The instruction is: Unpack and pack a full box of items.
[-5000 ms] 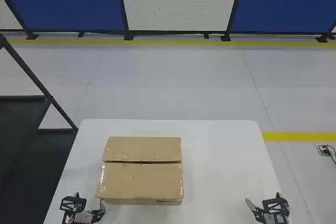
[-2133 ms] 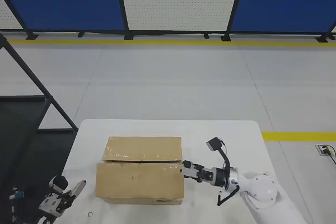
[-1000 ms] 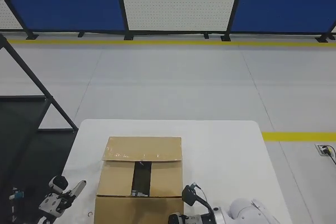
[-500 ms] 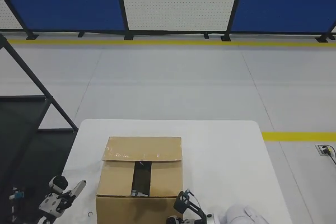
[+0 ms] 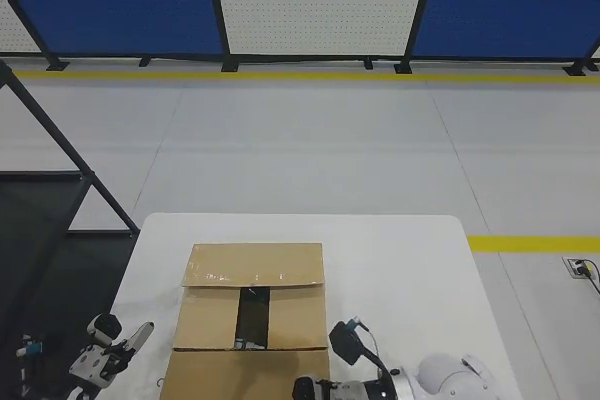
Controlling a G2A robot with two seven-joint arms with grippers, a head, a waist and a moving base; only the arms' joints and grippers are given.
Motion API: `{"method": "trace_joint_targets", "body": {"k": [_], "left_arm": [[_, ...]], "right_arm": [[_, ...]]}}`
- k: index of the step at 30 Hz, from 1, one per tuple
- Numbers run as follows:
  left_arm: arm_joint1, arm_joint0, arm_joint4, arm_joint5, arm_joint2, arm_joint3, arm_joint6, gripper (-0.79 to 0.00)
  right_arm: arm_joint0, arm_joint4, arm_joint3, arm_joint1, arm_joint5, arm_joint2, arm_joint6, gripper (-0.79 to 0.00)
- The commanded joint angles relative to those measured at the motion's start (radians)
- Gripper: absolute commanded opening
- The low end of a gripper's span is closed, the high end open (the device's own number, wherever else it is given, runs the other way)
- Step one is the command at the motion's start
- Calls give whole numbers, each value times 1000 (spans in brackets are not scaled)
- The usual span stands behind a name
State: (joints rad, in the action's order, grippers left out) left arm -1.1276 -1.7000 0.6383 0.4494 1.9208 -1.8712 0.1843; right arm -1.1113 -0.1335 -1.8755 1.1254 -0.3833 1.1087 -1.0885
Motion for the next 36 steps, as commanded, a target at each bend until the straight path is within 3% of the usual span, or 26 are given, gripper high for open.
{"method": "trace_joint_targets", "body": {"k": [1, 6, 15, 20, 27, 36], "left_arm": [[0, 0, 0, 0, 0, 0, 0, 0], [0, 0, 0, 0, 0, 0, 0, 0], [0, 0, 0, 0, 0, 0, 0, 0], [-1, 3, -5, -4, -3, -7, -6, 0], [0, 2, -16, 1, 6, -8, -4, 0], [2, 10, -23, 2, 11, 10, 10, 0]], "right_arm": [[22, -13, 15, 2, 47, 28, 77, 0], [98, -141, 112, 19, 177, 27, 216, 0], [98, -141, 112, 19, 177, 27, 216, 0], [130, -161, 199, 34, 310, -3, 362, 0], [234, -185, 356, 62, 402, -45, 500, 0], [251, -237, 381, 72, 421, -44, 472, 0]]}}
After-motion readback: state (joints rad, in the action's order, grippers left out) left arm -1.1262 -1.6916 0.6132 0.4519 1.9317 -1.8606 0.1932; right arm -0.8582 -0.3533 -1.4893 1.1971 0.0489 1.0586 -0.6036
